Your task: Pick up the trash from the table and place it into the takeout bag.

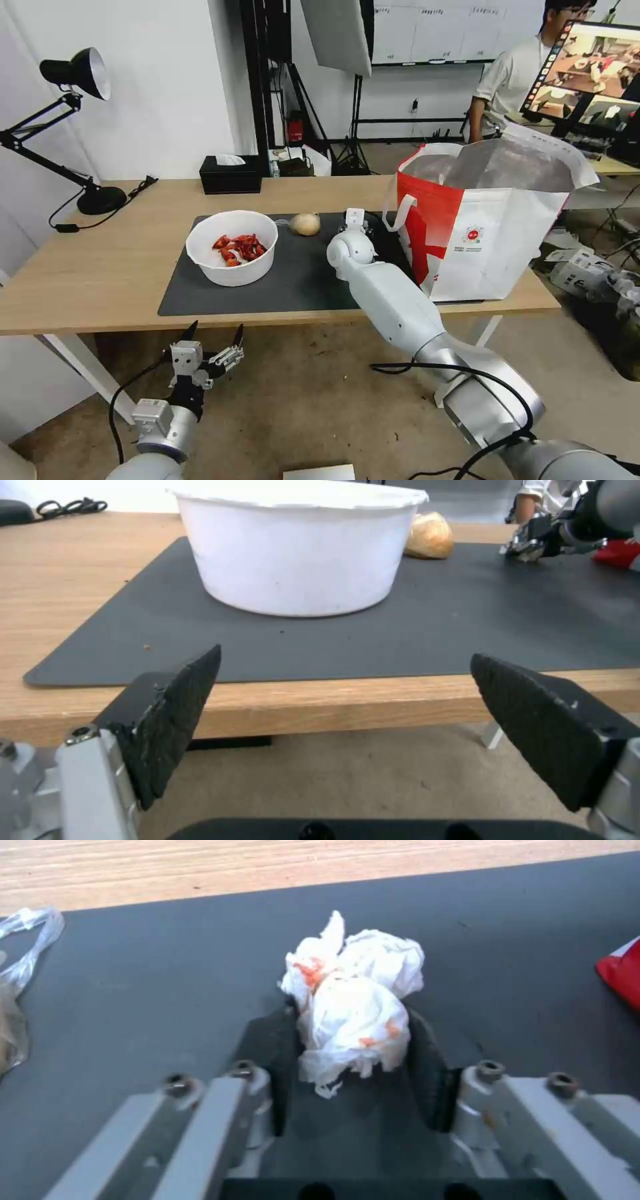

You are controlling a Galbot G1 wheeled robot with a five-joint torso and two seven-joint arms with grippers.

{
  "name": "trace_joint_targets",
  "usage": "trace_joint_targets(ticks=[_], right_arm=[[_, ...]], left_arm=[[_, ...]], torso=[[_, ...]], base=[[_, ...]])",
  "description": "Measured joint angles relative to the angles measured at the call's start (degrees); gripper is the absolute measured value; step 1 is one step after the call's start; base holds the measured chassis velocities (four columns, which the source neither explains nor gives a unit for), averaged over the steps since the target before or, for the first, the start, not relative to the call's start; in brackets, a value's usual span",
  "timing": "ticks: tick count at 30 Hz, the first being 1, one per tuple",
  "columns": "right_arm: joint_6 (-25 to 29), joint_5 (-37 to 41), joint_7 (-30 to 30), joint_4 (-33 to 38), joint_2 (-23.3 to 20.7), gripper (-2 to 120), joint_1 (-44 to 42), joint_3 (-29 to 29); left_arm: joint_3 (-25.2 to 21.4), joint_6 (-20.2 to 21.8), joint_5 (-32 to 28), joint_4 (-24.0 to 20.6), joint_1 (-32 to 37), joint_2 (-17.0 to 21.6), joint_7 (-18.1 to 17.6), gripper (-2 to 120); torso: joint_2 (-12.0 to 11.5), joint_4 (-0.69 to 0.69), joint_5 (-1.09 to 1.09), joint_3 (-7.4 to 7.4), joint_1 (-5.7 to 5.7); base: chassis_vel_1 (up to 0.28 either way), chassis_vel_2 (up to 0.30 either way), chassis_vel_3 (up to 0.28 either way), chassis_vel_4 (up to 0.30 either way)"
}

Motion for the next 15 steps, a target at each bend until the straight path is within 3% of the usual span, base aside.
trace_joint_targets(ticks=[9, 15], right_arm=[[0.0, 0.2, -0.1, -0.2, 0.0, 0, 0.0, 0.1], [0.3, 0.2, 0.2, 1.6, -0.6, 0, -0.9, -0.2]], left_arm=[[0.1, 0.0, -0.2, -0.1, 0.0, 0.2, 0.0, 100], [0.2, 0.0, -0.3, -0.2, -0.2, 0.3, 0.0, 100]], torso=[[0.0, 0.00, 0.00, 0.00, 0.00], [0.0, 0.00, 0.00, 0.00, 0.00]], base=[[0.000, 0.000, 0.000, 0.000], [0.000, 0.000, 0.000, 0.000]])
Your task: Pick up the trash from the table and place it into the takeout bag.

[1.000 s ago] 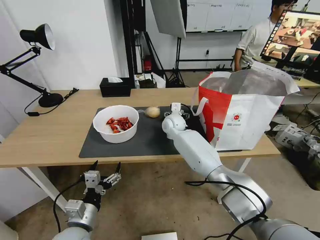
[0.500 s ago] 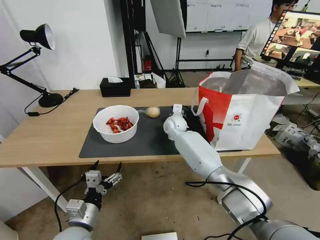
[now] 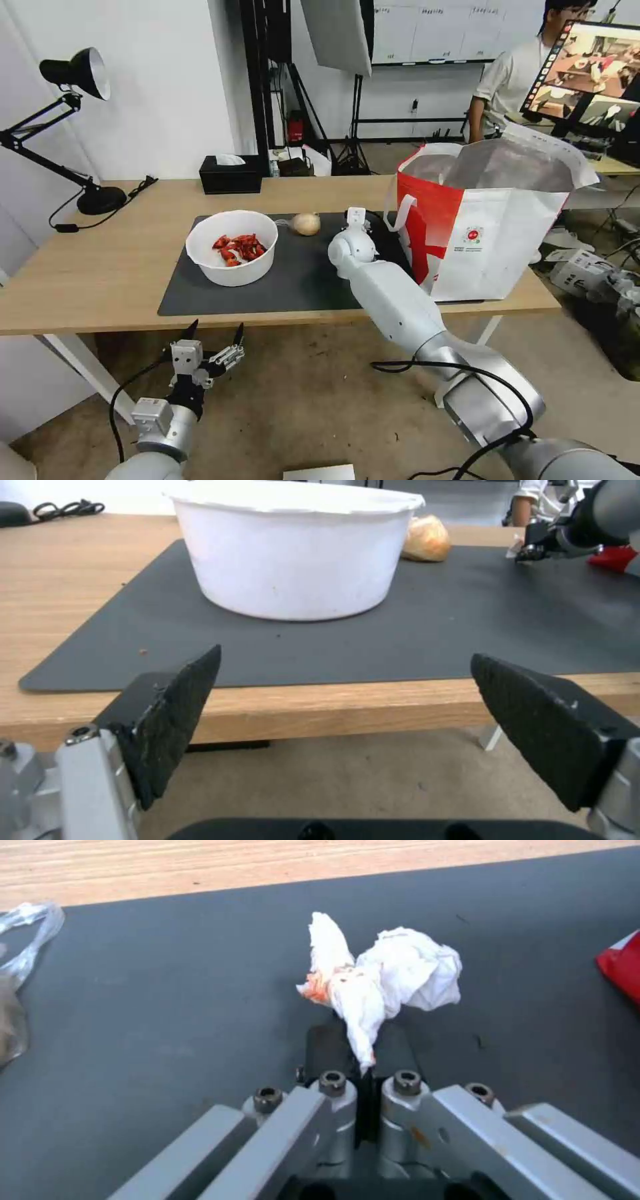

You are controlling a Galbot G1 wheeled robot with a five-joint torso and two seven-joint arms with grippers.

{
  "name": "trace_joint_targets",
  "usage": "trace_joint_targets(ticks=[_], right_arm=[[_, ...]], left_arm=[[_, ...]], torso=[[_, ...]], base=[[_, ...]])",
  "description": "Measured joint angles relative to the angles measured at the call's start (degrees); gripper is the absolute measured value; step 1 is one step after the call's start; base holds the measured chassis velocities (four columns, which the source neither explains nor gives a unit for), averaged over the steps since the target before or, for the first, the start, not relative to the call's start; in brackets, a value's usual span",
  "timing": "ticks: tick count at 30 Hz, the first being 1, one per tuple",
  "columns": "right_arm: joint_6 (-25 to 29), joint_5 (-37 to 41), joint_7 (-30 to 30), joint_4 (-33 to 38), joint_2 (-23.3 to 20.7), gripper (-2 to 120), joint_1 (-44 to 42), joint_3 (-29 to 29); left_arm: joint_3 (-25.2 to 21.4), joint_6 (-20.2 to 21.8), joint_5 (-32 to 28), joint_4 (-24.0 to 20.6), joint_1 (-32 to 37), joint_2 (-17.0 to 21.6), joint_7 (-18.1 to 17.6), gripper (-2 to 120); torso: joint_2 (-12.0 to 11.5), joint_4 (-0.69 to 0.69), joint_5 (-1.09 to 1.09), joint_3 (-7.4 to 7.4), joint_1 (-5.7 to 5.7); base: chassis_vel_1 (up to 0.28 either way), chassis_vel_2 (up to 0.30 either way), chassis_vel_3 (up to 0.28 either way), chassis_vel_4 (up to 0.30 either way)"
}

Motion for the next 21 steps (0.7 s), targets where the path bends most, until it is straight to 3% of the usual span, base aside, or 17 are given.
trace_joint_targets(ticks=[5, 13, 21], right_arm=[[1.1, -0.1, 1.7, 4.7, -1.7, 0, -1.5, -1.4], [3.0, -2.3, 4.2, 23.0, -10.0, 0, -6.7, -5.5], [10.1, -6.5, -2.8, 34.3, -17.7, 0, -13.4, -5.3]], left_arm=[[-0.1, 0.0, 0.0, -0.6, 0.2, 0.0, 0.0, 100], [-1.1, 0.0, -0.1, -1.7, 1.2, 0.0, 0.0, 100], [-1.5, 0.0, -0.1, -2.0, 1.9, -0.2, -0.1, 100]], torso=[[0.0, 0.00, 0.00, 0.00, 0.00], [0.0, -0.01, 0.01, 0.00, -0.01], [0.0, -0.01, 0.01, -0.01, -0.01]], base=[[0.000, 0.000, 0.000, 0.000], [0.000, 0.000, 0.000, 0.000], [0.000, 0.000, 0.000, 0.000]])
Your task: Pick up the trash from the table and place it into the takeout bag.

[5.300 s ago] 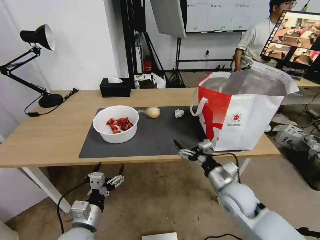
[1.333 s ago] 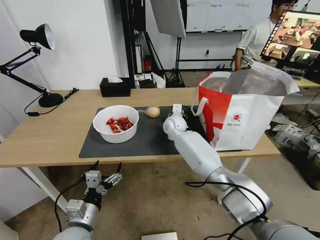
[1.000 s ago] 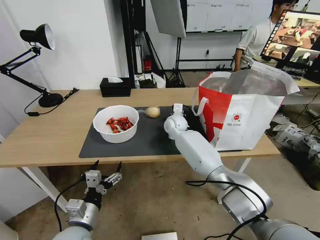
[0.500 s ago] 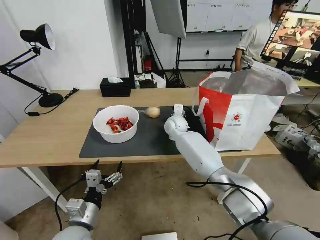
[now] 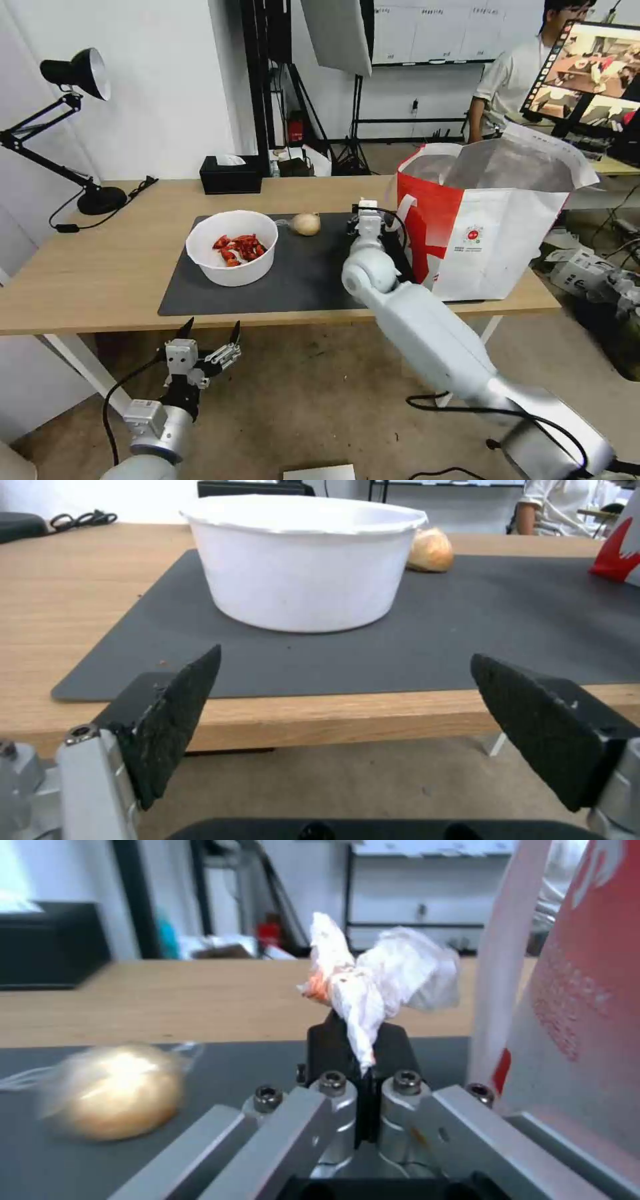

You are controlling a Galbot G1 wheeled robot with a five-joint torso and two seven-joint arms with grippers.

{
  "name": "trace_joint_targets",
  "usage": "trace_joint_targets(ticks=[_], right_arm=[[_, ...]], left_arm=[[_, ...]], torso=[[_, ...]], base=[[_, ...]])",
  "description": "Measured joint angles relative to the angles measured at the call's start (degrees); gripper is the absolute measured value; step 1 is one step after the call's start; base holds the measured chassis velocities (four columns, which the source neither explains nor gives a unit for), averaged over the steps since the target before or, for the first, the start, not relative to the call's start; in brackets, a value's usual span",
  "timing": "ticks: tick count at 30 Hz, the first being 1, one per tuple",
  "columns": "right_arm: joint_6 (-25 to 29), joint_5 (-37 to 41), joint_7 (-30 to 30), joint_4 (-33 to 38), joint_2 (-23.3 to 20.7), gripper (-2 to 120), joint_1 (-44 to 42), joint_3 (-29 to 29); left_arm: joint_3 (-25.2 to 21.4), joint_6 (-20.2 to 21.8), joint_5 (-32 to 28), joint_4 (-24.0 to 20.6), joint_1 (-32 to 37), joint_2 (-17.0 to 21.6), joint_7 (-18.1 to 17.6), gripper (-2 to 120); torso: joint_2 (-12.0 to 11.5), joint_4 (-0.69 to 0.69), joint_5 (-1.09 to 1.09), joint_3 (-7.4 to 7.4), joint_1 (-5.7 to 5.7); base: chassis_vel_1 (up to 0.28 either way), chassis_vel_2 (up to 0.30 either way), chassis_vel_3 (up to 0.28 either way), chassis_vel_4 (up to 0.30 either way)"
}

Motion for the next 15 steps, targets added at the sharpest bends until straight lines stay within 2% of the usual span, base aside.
trace_joint_targets(ticks=[2, 3, 6, 8, 10, 12, 14, 15], right_arm=[[1.6, -0.2, -3.8, 2.1, -2.1, 0, -2.1, 0.6], [1.6, -0.2, -3.8, 2.1, -2.1, 0, -2.1, 0.6], [4.5, -0.8, -11.2, 4.9, -4.6, 0, -5.2, 2.4], [5.4, -0.9, -13.5, 5.4, -5.1, 0, -6.0, 3.1], [9.3, -0.9, -20.4, 5.8, -6.6, 0, -7.5, 4.5], [10.7, -0.9, -22.3, 5.8, -7.0, 0, -7.8, 4.8], [16.5, -1.3, -28.0, 6.4, -8.5, 0, -8.6, 6.3], [16.5, -1.3, -28.0, 6.4, -8.5, 0, -8.6, 6.3]], left_arm=[[-0.2, -0.1, -0.1, 0.2, 0.0, 0.0, 0.0, 100], [-0.2, -0.1, -0.1, 0.2, 0.0, 0.0, 0.0, 100], [-0.2, -0.1, -0.2, 0.2, 0.0, -0.1, 0.0, 100], [-0.1, -0.1, -0.2, 0.2, 0.0, -0.2, -0.1, 100], [0.1, -0.2, -0.3, 0.5, 0.0, -0.2, -0.1, 100], [0.2, -0.2, -0.3, 0.6, 0.0, -0.3, -0.1, 100], [0.3, -0.3, -0.4, 0.7, -0.1, -0.6, -0.2, 100], [0.3, -0.3, -0.4, 0.7, -0.1, -0.6, -0.2, 100]], torso=[[0.0, 0.00, 0.00, 0.00, 0.00], [0.0, 0.00, 0.00, 0.00, 0.00], [0.0, 0.00, 0.00, 0.00, 0.00], [0.0, 0.01, 0.00, 0.00, 0.00], [0.0, 0.00, 0.00, 0.00, 0.00], [0.0, 0.00, -0.01, 0.00, 0.00], [0.0, 0.01, 0.00, 0.00, 0.00], [0.0, 0.01, 0.00, 0.00, 0.00]], base=[[0.000, 0.000, 0.000, 0.000], [0.000, 0.000, 0.000, 0.000], [0.000, 0.000, 0.000, 0.000], [0.000, 0.000, 0.000, 0.000], [0.000, 0.000, 0.000, 0.000], [0.000, 0.000, 0.000, 0.000], [0.000, 0.000, 0.000, 0.000], [0.000, 0.000, 0.000, 0.000]])
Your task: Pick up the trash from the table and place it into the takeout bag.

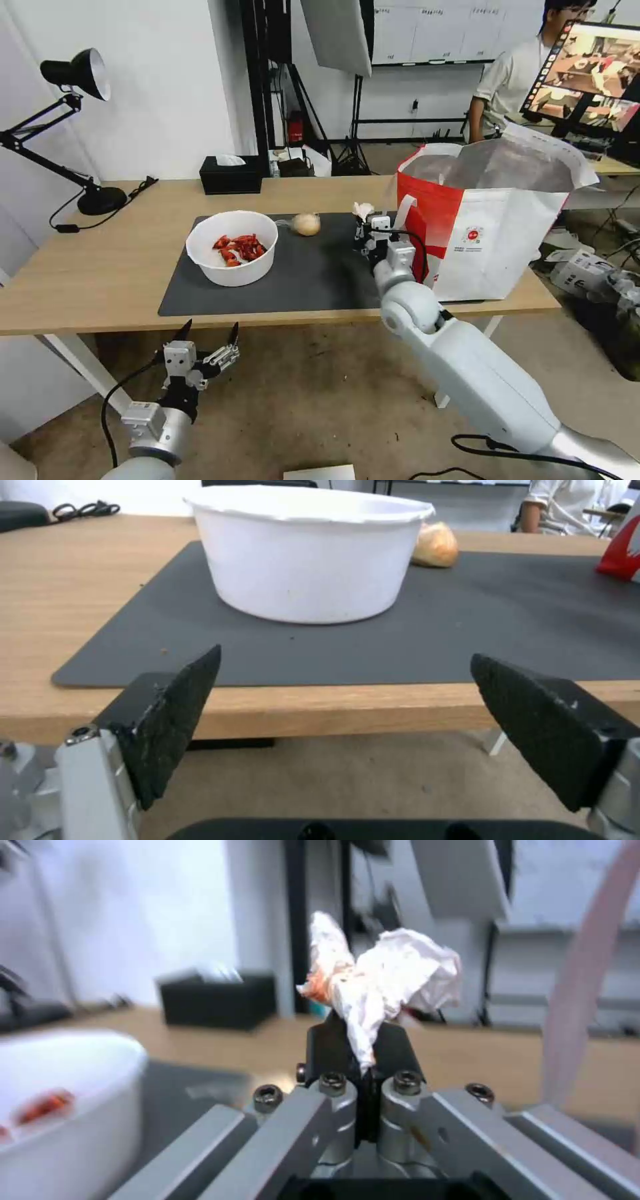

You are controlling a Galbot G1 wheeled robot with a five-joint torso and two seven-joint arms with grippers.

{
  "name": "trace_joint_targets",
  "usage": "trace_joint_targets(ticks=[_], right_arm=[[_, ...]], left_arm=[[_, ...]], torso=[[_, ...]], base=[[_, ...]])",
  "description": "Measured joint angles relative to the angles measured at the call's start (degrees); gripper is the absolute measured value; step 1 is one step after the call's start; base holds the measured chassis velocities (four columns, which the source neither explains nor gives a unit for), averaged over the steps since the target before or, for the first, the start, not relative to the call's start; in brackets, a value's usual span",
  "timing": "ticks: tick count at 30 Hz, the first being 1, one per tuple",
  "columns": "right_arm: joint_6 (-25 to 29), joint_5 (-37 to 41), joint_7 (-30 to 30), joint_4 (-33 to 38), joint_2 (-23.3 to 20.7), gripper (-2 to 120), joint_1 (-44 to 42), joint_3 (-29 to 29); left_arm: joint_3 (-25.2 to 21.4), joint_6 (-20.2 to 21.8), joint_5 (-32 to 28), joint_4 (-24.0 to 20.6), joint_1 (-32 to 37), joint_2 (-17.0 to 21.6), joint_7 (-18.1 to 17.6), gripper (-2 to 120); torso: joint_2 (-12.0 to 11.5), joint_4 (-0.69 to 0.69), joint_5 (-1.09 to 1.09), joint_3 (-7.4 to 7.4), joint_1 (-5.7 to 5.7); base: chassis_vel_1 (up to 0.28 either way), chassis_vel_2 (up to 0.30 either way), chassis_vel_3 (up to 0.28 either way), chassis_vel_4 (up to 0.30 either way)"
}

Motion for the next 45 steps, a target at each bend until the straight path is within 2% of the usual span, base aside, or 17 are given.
trace_joint_targets(ticks=[2, 6, 17, 22, 25, 31, 34, 36, 37, 45], right_arm=[[2.6, -1.7, -0.8, 1.1, -0.6, 0, 0.0, 1.7], [3.5, -2.3, 0.2, 4.6, -2.7, 0, 1.3, 5.0], [3.1, -2.2, 5.4, 8.8, -7.5, 0, 3.9, 9.0], [-4.2, 0.6, 11.5, 12.4, -12.0, 0, 4.4, 11.8], [-12.3, 8.6, 15.9, 14.4, -15.0, 0, 4.6, 13.6], [-18.5, 15.9, 17.7, 14.2, -18.4, 0, 5.7, 14.6], [-19.9, 18.1, 17.7, 13.7, -18.7, 0, 6.4, 14.6], [-22.8, 19.6, 18.9, 13.7, -18.6, 9, 6.9, 14.3], [-22.8, 19.6, 18.9, 13.7, -18.6, 9, 6.9, 14.3], [-26.3, 21.7, 20.8, 13.6, -18.3, 39, 8.5, 14.0]], left_arm=[[0.1, -0.2, 0.0, 0.4, -0.1, -0.2, -0.1, 100], [0.0, -0.9, 0.0, 1.1, 0.0, -0.2, -0.5, 100], [0.0, -1.2, 0.2, 0.8, 0.4, -0.7, -0.5, 100], [0.1, -1.2, 0.5, 0.2, 1.0, -1.1, -0.5, 100], [0.0, -1.2, 0.5, -0.2, 1.2, -0.9, -0.8, 100], [-0.1, -1.2, 0.6, -0.8, 1.9, -1.0, -1.0, 100], [-0.3, -1.1, 0.6, -1.2, 2.3, -1.0, -1.0, 100], [-0.4, -1.1, 0.6, -1.5, 2.6, -1.2, -1.0, 100], [-0.4, -1.1, 0.6, -1.5, 2.6, -1.2, -1.0, 100], [-0.8, -1.0, 0.8, -1.9, 2.8, -1.2, -1.4, 100]], torso=[[0.0, 0.00, -0.01, 0.00, 0.00], [0.0, 0.01, -0.01, 0.00, 0.00], [0.0, 0.00, 0.00, 0.00, 0.00], [0.0, -0.01, 0.00, 0.00, 0.00], [0.0, -0.01, 0.01, 0.00, 0.00], [0.0, -0.01, 0.00, 0.00, 0.00], [0.0, 0.00, -0.01, 0.00, 0.00], [0.0, 0.00, -0.01, 0.00, 0.00], [0.0, 0.00, -0.01, 0.00, 0.00], [0.0, 0.01, -0.02, 0.00, 0.00]], base=[[0.000, 0.000, 0.000, 0.000], [0.000, 0.000, 0.000, 0.000], [0.000, 0.000, 0.000, 0.000], [0.000, 0.000, 0.000, 0.000], [0.000, 0.000, 0.000, 0.000], [0.000, 0.000, 0.000, 0.000], [0.000, 0.000, 0.000, 0.000], [0.000, 0.000, 0.000, 0.000], [0.000, 0.000, 0.000, 0.000], [0.000, 0.000, 0.000, 0.000]])
